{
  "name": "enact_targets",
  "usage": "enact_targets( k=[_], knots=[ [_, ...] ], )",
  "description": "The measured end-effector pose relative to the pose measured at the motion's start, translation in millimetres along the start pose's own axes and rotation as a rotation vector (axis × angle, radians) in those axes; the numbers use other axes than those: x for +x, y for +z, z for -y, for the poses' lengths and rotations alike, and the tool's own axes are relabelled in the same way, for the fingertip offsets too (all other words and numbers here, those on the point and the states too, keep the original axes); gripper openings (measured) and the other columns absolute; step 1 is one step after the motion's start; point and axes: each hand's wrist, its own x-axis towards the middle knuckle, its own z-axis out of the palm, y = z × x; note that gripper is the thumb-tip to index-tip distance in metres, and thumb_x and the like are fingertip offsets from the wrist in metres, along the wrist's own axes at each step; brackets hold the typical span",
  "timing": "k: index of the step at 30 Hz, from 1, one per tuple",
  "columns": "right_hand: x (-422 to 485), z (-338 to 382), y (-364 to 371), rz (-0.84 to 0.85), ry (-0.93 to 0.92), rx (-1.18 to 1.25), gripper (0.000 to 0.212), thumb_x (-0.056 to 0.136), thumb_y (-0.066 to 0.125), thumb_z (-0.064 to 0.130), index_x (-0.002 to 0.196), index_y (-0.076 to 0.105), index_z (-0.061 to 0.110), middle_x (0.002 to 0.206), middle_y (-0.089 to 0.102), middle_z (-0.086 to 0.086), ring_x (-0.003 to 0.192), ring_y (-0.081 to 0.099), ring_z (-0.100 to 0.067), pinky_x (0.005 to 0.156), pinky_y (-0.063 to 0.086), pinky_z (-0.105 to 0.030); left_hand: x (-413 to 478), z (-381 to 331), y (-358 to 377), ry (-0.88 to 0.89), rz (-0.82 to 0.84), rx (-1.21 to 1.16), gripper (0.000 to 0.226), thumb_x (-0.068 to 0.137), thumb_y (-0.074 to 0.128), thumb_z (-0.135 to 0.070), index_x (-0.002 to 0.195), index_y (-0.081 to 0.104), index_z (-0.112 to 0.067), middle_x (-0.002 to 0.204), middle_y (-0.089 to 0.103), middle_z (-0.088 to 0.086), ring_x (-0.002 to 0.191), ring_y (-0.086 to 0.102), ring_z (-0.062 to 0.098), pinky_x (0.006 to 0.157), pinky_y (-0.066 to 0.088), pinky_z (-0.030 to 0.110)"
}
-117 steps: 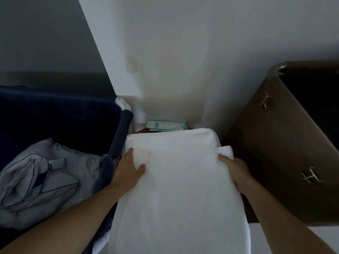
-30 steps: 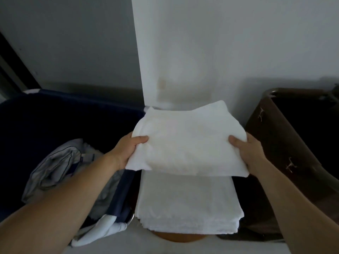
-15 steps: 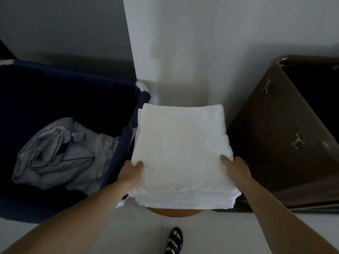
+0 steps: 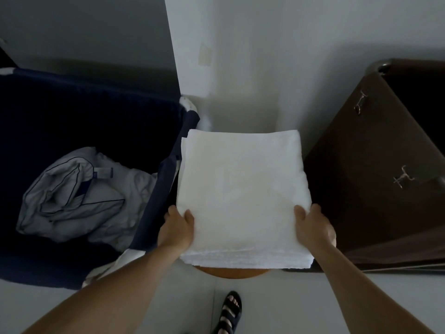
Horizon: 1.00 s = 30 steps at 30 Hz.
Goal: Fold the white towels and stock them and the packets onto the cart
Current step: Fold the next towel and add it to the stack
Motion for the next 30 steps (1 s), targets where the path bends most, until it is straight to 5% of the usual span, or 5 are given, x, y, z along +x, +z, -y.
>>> enact_targets(
  k=[4, 8, 17, 25, 30],
  knots=[
    [0, 12, -10, -0.259, -0.288, -0.27, 0.069, 0.098, 0.043, 0.051, 0.154, 0.023, 0.017, 0.156, 0.029, -0.012, 0.14, 0.03, -0.034, 0.106, 0.034, -0.049, 3, -17, -9, 0.354, -0.125, 0.326, 0.08, 0.099, 0.037, -0.048, 0.156, -0.007, -0.015, 0.164, -0.002, 0.008, 0.15, 0.008, 0.031, 0.12, 0.02, 0.045],
    [-7, 39, 10, -0.183, -0.602, -0.42, 0.078, 0.092, 0.02, 0.075, 0.158, 0.017, 0.033, 0.166, 0.013, -0.006, 0.152, 0.003, -0.034, 0.115, 0.005, -0.056, 4, -55, 1, 0.765, 0.014, 0.565, 0.084, 0.093, 0.012, -0.068, 0.149, -0.03, -0.022, 0.154, -0.042, 0.003, 0.141, -0.041, 0.023, 0.119, -0.015, 0.046],
    [-2, 13, 53, 0.015, -0.656, -0.515, 0.092, 0.084, 0.021, 0.088, 0.157, 0.025, 0.032, 0.165, 0.019, -0.008, 0.151, 0.011, -0.04, 0.113, 0.006, -0.067, 1, -19, 37, 0.716, 0.178, 0.701, 0.097, 0.081, 0.013, -0.086, 0.147, -0.035, -0.032, 0.15, -0.047, 0.006, 0.136, -0.046, 0.034, 0.114, -0.017, 0.061],
    [9, -3, 41, 0.064, -0.429, -0.495, 0.101, 0.082, -0.001, 0.087, 0.159, 0.014, 0.024, 0.166, -0.002, -0.01, 0.153, 0.0, -0.035, 0.115, 0.018, -0.066, 7, 8, 39, 0.593, 0.107, 0.646, 0.102, 0.083, 0.023, -0.086, 0.158, -0.001, -0.023, 0.163, -0.019, 0.014, 0.149, -0.017, 0.037, 0.112, -0.005, 0.064],
    [14, 11, 28, 0.083, -0.501, -0.514, 0.104, 0.071, -0.021, 0.088, 0.156, -0.013, 0.029, 0.162, -0.023, -0.008, 0.15, -0.021, -0.033, 0.117, -0.006, -0.064, 12, -9, 27, 0.59, 0.149, 0.666, 0.097, 0.08, 0.007, -0.088, 0.145, -0.037, -0.031, 0.15, -0.047, 0.009, 0.137, -0.044, 0.034, 0.112, -0.018, 0.063]
  ],
)
